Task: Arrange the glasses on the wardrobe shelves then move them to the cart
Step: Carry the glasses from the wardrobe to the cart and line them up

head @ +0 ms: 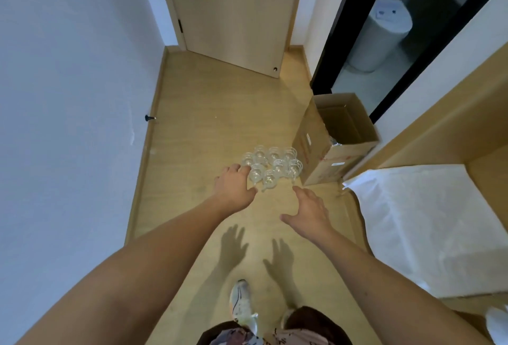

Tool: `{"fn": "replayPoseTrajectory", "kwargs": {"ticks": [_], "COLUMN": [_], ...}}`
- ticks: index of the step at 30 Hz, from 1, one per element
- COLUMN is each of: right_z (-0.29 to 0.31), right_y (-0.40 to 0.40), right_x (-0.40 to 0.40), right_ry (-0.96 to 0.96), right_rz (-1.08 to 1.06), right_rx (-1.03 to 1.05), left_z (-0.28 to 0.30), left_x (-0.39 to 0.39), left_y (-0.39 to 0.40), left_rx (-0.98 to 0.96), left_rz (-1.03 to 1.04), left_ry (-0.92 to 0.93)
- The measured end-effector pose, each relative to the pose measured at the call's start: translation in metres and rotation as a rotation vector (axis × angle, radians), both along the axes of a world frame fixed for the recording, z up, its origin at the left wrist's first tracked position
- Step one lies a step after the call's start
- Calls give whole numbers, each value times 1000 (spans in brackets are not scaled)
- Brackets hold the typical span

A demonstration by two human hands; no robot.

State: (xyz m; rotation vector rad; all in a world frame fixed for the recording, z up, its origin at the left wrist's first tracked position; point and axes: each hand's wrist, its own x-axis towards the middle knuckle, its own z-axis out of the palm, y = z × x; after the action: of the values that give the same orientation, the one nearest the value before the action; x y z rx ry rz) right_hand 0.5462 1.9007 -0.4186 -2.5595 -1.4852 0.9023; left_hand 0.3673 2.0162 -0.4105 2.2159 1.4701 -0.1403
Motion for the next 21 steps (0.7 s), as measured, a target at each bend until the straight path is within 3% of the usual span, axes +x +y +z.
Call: {"fn": "replayPoseTrajectory", "kwargs": {"ticks": [9,21], "right_z": [-38,-116], "right_y": [68,240], "right_x": [42,122], "right_ry": [77,218], "right_rz": [-35,13], "right_rx": [-105,-210], "left_z": [-32,-109], "left_x": [31,109], "left_y": [77,218], "left_rx": [-101,-223], "left_rz": [21,183], "left_ry": [25,75]}}
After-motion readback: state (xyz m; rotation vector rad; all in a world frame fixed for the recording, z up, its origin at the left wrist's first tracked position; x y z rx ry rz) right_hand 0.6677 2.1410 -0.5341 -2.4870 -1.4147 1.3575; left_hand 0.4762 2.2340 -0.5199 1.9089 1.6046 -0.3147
